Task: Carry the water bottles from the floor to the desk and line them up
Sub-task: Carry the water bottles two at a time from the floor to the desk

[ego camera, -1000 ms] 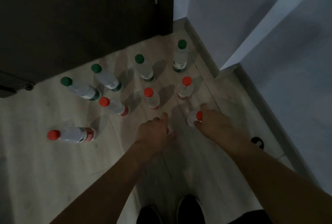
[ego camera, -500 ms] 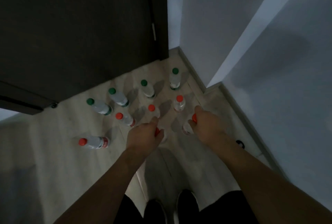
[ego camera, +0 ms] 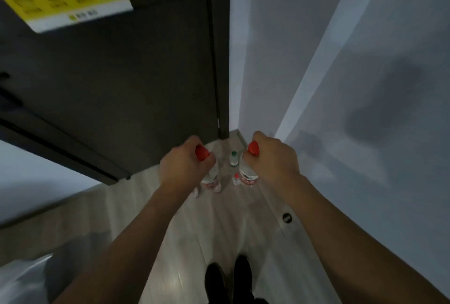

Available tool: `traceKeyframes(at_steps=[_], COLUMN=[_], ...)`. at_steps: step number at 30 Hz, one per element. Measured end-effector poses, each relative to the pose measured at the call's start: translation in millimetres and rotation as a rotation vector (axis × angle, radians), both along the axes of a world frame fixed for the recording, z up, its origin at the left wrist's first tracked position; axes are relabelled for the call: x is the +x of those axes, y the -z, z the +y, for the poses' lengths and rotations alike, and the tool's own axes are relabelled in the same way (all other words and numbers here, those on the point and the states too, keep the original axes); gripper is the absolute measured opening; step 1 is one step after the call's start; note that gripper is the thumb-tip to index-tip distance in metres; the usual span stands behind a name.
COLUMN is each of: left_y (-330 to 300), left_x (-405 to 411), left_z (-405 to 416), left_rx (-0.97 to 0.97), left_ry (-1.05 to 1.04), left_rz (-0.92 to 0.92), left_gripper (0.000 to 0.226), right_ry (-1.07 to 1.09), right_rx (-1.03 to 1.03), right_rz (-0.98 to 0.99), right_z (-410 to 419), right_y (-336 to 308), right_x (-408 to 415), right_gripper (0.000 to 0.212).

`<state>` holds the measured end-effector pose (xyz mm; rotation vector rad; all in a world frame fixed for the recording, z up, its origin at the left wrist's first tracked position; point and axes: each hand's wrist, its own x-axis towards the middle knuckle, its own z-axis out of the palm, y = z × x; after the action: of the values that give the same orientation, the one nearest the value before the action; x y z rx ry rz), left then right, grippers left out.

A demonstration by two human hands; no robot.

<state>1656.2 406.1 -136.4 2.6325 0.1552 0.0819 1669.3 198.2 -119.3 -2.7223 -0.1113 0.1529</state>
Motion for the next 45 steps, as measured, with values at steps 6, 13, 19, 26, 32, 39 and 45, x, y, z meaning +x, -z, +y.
traceKeyframes(at_steps=[6, 13, 19, 26, 32, 39, 45], left_y=[-86.5, -123.7, -129.9, -122.7, -116.4, -118.1, -112.8], left_x=[-15.9, -26.8, -31.5, -26.6, -39.1, -94.8, -185.2], left_z=[1.1, -8.1, -17.8, -48.9, -105.4, -185.9, -254.9], left_rx=[-0.071, -0.117, -0.184, -0.247, -0.323, -0.382, -0.355], left_ry=[-0.021, -0.003, 0.128, 0.352, 0.578, 0.818, 1.084], left_rz=[-0.164, -0.299, -0.288, -0.242, -0.215, -0.131, -0.081], left_gripper=[0.020, 0.017, 0.018, 0.014, 0.015, 0.020, 0.018], right_ry=[0.027, 0.148, 0.305, 0.606, 0.850, 1.160, 1.421], right_rx=[0.146, 0.271, 0.285, 0.325, 0.307, 0.280, 0.255], right_rz=[-0.128, -0.236, -0.192, -0.186, -0.193, -0.242, -0.329], right_z=[17.2, 8.9, -4.9, -28.6, -60.9, -103.5, -129.7], right_y=[-74.7, -101.5, -106.0, -108.9, -106.2, -104.8, -101.8], right_x=[-7.9, -25.4, -55.6, -102.1, -166.1, -264.7, -381.3], right_gripper=[0.021, 0.021, 0.018, 0.015, 0.015, 0.016, 0.013])
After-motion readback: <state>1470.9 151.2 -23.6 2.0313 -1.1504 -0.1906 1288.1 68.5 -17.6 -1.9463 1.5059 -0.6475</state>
